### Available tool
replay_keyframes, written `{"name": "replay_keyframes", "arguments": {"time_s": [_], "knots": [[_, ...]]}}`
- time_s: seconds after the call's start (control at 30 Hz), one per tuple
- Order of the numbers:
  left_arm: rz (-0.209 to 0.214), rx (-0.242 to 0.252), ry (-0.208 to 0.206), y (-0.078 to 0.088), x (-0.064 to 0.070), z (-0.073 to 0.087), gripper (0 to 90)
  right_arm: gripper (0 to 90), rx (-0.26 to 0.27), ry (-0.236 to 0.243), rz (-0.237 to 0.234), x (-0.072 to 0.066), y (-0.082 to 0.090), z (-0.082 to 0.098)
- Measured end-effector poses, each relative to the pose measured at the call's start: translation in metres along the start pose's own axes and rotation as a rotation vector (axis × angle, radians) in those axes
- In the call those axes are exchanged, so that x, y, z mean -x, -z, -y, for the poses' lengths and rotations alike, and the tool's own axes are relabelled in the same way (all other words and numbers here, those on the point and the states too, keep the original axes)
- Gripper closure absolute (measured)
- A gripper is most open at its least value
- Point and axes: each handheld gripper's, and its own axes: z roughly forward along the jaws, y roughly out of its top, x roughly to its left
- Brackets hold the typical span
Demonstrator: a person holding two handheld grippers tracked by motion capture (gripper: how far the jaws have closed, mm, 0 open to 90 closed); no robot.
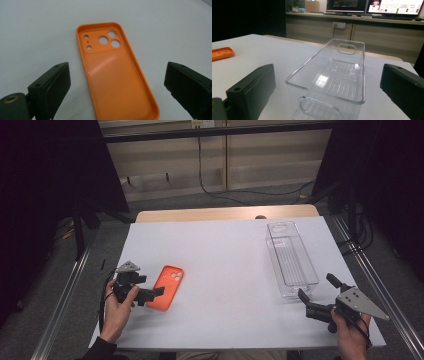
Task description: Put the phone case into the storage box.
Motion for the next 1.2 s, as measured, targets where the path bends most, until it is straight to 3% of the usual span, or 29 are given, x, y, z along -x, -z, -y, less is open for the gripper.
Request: {"name": "replay_keyframes", "arguments": {"time_s": [0.3,0.43,0.67,0.87,1.2], "knots": [[0.042,-0.065,0.051,-0.016,-0.012,-0.016,6.1,0.0,-0.004,0.001,0.002,0.0,-0.001,0.0],[0.022,-0.087,0.044,-0.023,-0.01,-0.023,7.3,0.0,-0.007,0.003,0.002,0.0,-0.001,0.001],[-0.011,-0.133,0.051,-0.034,-0.006,-0.02,5.7,0.0,-0.003,0.005,-0.002,0.001,0.0,0.0],[-0.016,-0.169,0.039,-0.047,-0.001,-0.019,5.3,0.0,-0.002,0.002,-0.003,0.0,0.0,0.0],[-0.066,-0.201,0.018,-0.054,0.005,-0.02,5.9,0.0,-0.001,0.002,-0.007,0.0,0.0,0.0]]}}
